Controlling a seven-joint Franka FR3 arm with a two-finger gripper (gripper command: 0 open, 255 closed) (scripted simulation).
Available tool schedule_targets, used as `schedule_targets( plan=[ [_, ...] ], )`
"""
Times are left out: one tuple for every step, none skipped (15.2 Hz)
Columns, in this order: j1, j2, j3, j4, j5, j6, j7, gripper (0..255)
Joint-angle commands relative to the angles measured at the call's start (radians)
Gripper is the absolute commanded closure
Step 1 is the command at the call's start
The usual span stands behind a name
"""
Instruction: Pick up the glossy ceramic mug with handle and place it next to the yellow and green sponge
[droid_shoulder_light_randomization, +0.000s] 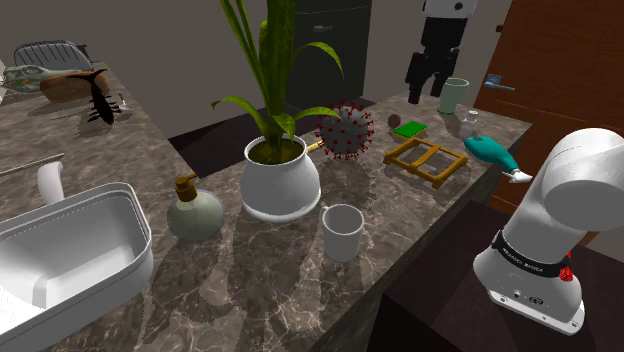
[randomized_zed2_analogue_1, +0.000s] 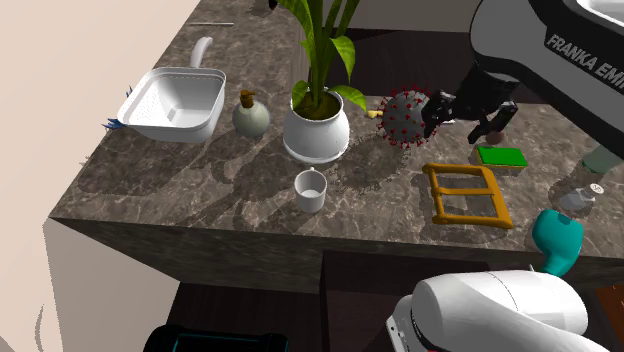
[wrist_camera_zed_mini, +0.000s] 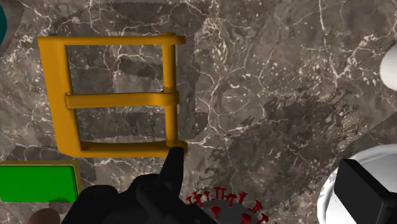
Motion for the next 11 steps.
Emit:
schedule_targets(
  plan=[
    [0.000,0.000,0.000,0.000,0.000,0.000,0.000,0],
    [0.010,-0.005,0.018,-0.023,0.012,0.022,0.015,0],
    [0.020,-0.008,0.036,-0.044,0.024,0.044,0.029,0],
    [0.030,-0.010,0.055,-0.065,0.037,0.067,0.044,0],
    [0.041,-0.011,0.073,-0.085,0.050,0.090,0.059,0],
    [0.053,-0.010,0.092,-0.103,0.063,0.113,0.074,0],
    [0.065,-0.008,0.111,-0.121,0.076,0.138,0.088,0],
    [0.076,-0.004,0.131,-0.137,0.089,0.162,0.103,0],
    [0.088,0.001,0.151,-0.152,0.102,0.187,0.118,0],
    [0.101,0.008,0.171,-0.166,0.115,0.213,0.133,0],
    [0.113,0.017,0.191,-0.179,0.129,0.239,0.148,0]
  ],
)
